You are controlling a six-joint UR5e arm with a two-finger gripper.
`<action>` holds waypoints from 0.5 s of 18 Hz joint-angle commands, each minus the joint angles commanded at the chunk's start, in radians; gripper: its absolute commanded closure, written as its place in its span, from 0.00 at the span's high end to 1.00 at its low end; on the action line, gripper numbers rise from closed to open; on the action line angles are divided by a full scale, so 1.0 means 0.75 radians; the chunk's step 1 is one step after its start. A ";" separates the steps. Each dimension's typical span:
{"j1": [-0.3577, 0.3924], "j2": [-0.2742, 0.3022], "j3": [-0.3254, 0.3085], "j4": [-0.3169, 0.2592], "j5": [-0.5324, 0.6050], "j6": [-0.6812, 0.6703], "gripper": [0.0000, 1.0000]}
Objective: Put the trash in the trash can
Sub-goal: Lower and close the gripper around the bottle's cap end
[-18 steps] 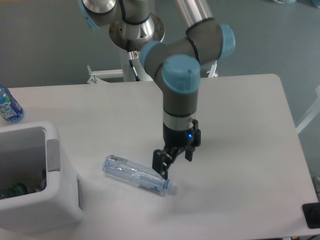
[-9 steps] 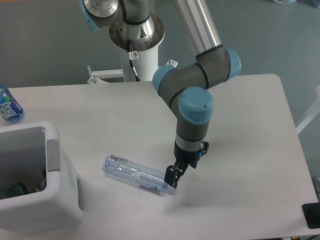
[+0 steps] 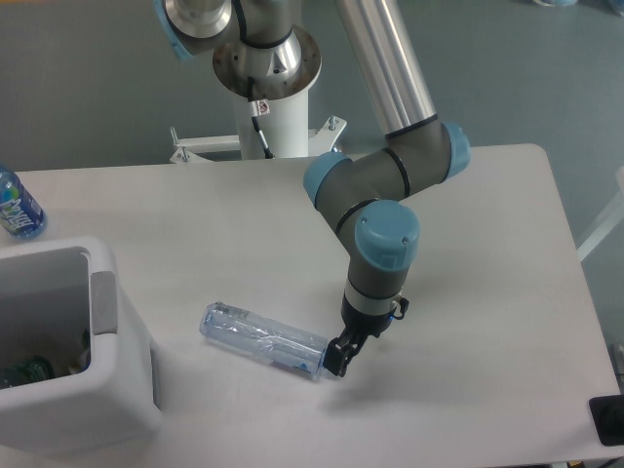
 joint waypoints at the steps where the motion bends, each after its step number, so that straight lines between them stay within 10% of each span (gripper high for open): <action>1: -0.002 -0.004 -0.002 0.000 0.002 0.000 0.99; 9: -0.033 -0.033 0.031 -0.002 0.004 -0.022 0.93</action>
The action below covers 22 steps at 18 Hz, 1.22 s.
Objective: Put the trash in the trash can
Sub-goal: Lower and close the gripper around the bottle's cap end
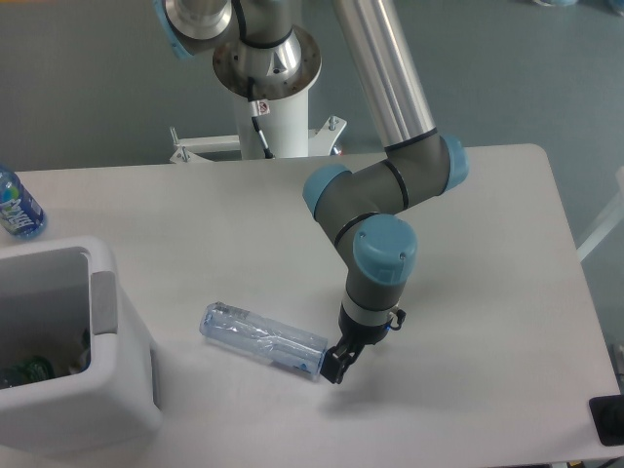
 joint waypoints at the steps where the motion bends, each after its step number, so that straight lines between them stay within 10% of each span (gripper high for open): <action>1: -0.002 -0.004 0.004 0.000 -0.002 -0.006 0.88; 22: -0.029 -0.016 -0.039 0.000 -0.002 -0.010 0.48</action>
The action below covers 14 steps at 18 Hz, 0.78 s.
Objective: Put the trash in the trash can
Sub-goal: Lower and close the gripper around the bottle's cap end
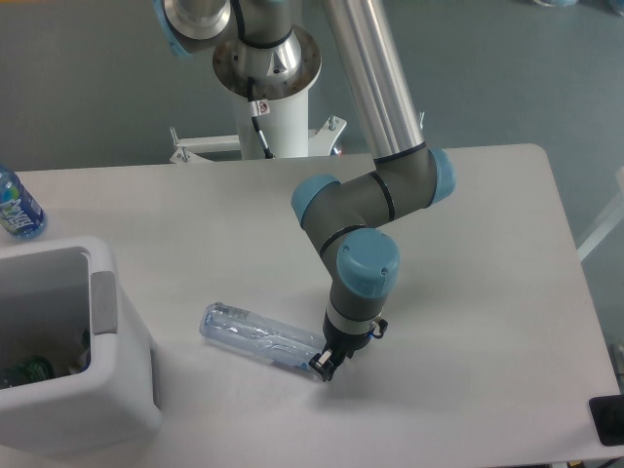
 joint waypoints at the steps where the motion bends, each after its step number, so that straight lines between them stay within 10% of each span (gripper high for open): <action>1: 0.000 0.002 0.000 -0.002 -0.002 0.000 0.47; 14: -0.002 0.010 0.026 0.000 -0.002 0.012 0.24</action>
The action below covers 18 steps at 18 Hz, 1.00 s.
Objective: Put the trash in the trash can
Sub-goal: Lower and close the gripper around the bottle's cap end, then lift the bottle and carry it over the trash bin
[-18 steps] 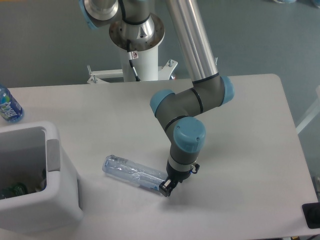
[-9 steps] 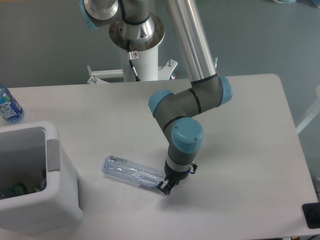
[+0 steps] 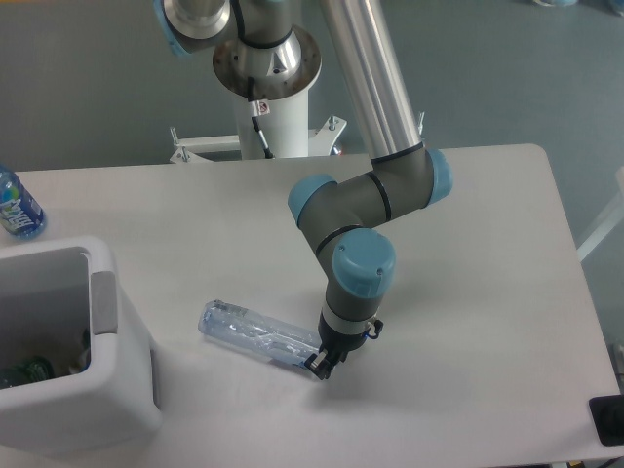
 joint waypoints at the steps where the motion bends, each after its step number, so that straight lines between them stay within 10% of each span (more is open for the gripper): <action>1: 0.002 0.002 0.010 0.000 0.000 0.004 0.24; 18: 0.076 0.235 0.198 -0.006 -0.004 0.008 0.21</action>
